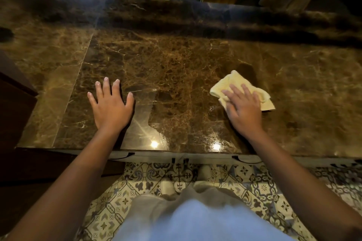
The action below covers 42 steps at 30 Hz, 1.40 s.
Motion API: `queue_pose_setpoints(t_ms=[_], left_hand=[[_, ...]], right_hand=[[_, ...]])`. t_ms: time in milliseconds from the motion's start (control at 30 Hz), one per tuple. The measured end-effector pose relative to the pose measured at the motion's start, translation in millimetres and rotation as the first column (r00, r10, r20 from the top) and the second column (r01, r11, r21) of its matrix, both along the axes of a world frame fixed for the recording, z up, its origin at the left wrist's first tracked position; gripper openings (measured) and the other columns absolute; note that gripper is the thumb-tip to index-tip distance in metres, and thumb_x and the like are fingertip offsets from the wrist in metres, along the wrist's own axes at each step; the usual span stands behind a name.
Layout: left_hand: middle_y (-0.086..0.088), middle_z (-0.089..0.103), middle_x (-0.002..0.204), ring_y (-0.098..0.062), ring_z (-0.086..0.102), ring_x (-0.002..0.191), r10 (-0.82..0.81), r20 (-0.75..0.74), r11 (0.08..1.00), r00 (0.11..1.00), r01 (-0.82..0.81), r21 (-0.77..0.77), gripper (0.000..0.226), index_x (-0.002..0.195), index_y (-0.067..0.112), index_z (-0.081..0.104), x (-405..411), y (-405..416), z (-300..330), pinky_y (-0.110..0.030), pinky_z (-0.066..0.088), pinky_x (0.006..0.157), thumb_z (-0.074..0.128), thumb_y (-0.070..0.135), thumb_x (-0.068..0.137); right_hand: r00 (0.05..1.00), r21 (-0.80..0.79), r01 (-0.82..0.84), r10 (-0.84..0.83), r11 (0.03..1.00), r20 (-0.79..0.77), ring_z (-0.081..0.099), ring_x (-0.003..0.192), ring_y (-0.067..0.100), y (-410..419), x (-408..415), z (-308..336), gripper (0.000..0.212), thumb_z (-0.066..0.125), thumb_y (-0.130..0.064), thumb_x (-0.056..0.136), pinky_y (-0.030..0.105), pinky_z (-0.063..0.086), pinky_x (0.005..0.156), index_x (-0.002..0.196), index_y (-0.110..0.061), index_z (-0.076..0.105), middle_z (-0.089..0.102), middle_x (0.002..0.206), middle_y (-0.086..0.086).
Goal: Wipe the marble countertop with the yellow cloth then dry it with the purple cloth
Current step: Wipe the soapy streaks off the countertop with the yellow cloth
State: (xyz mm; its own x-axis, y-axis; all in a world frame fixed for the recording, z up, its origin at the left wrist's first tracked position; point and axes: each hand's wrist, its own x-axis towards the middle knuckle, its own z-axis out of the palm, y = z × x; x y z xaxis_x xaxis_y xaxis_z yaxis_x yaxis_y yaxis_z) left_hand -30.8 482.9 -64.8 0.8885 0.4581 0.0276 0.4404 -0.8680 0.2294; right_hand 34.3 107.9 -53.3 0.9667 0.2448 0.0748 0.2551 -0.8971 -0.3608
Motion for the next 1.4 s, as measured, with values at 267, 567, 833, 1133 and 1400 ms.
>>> queue_pose_setpoints(t_ms=[267,567,833,1133,1400], left_hand=[[-0.017,0.019,0.170,-0.037,0.009,0.158,-0.011,-0.007,1.000,1.000,0.011,0.004,0.067,0.158,0.015,0.031,0,0,0,-0.062,0.004,0.124,0.034,0.052,0.102],[-0.017,0.019,0.170,-0.038,0.008,0.158,-0.025,-0.008,1.000,1.000,0.025,-0.014,0.067,0.159,0.014,0.031,-4,1,2,-0.062,0.003,0.124,0.033,0.052,0.103],[-0.023,0.024,0.167,-0.044,0.013,0.156,-0.063,-0.012,0.998,0.998,0.063,0.003,0.065,0.156,0.010,0.034,-7,-1,1,-0.067,0.007,0.122,0.036,0.047,0.102],[-0.021,0.022,0.168,-0.042,0.012,0.157,-0.064,-0.019,0.998,0.998,0.064,0.002,0.065,0.157,0.012,0.032,-5,-1,-1,-0.066,0.006,0.123,0.034,0.048,0.103],[-0.013,0.022,0.170,-0.033,0.011,0.158,-0.157,0.029,0.988,0.987,0.157,0.007,0.063,0.158,0.015,0.031,-40,0,-4,-0.053,0.007,0.127,0.035,0.050,0.105]], right_hand=[[0.954,0.219,-0.297,0.299,0.930,0.023,0.049,0.138,0.025,78,-80,-1,0.034,0.062,-0.016,0.090,0.054,0.032,0.111,0.119,-0.031,0.074,0.066,0.138,-0.010],[0.837,0.419,-0.426,0.525,0.802,-0.155,0.057,0.122,0.006,68,-143,23,0.037,0.059,-0.004,0.088,0.038,0.041,0.103,0.109,-0.029,0.077,0.071,0.127,-0.014],[0.977,0.274,0.114,-0.157,0.955,0.142,0.062,0.119,0.023,-50,-92,26,0.033,0.060,-0.002,0.092,0.048,0.047,0.102,0.116,-0.019,0.074,0.069,0.129,0.001],[0.996,0.298,-0.080,0.068,0.951,0.051,0.059,0.110,0.018,35,-134,1,0.036,0.056,-0.014,0.089,0.041,0.042,0.093,0.116,-0.027,0.075,0.071,0.128,-0.007],[0.975,0.376,-0.181,0.114,0.909,0.193,0.062,0.109,0.020,101,2,44,0.034,0.058,-0.012,0.092,0.041,0.049,0.095,0.121,-0.021,0.073,0.072,0.125,-0.001]])
